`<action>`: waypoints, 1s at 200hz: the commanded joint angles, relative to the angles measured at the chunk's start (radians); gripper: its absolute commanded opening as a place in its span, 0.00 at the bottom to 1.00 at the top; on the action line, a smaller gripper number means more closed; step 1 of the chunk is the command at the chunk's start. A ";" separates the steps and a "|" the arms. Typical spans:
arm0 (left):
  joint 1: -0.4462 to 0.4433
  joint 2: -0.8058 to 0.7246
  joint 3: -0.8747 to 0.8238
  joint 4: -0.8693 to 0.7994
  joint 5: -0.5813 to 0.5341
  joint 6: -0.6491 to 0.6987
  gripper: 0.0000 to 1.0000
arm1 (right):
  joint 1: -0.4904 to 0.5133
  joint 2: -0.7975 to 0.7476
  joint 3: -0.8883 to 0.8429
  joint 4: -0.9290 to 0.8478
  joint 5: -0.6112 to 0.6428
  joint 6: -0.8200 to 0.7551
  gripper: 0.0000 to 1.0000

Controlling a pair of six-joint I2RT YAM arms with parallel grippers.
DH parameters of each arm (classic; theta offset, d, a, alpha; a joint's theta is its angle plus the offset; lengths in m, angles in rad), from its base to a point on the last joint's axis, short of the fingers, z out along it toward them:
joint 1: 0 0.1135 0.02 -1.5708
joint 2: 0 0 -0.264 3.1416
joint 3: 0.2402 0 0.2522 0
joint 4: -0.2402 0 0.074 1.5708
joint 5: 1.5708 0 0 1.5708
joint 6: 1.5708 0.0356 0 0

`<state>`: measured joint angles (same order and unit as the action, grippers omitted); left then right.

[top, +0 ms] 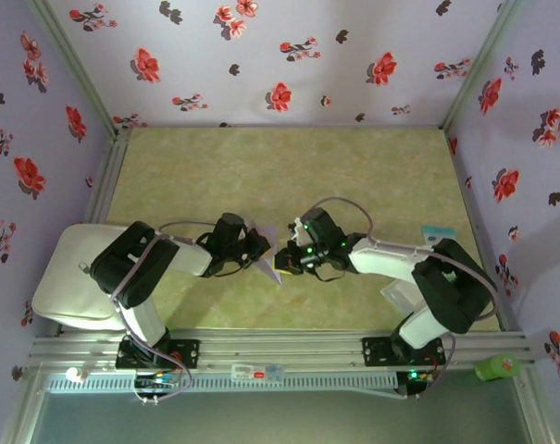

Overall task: Fold a paper plane with a square sheet of paper (pick it up from the middle)
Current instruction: Fourth fold the wing at the center of the table.

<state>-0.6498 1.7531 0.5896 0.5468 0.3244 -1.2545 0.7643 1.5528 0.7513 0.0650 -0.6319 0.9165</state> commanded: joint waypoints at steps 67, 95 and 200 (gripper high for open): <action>0.006 0.016 -0.030 -0.082 -0.058 0.009 0.02 | -0.017 0.199 0.078 0.039 0.040 0.036 0.06; 0.006 0.017 -0.027 -0.083 -0.057 0.010 0.02 | -0.022 0.233 0.073 0.047 0.037 0.035 0.06; 0.006 -0.055 0.004 -0.109 -0.043 0.048 0.05 | -0.017 0.272 -0.017 -0.055 0.065 -0.050 0.03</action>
<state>-0.6498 1.7412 0.5919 0.5243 0.3218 -1.2499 0.7506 1.7847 0.7509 0.1616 -0.6167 0.9272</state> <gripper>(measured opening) 0.055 0.051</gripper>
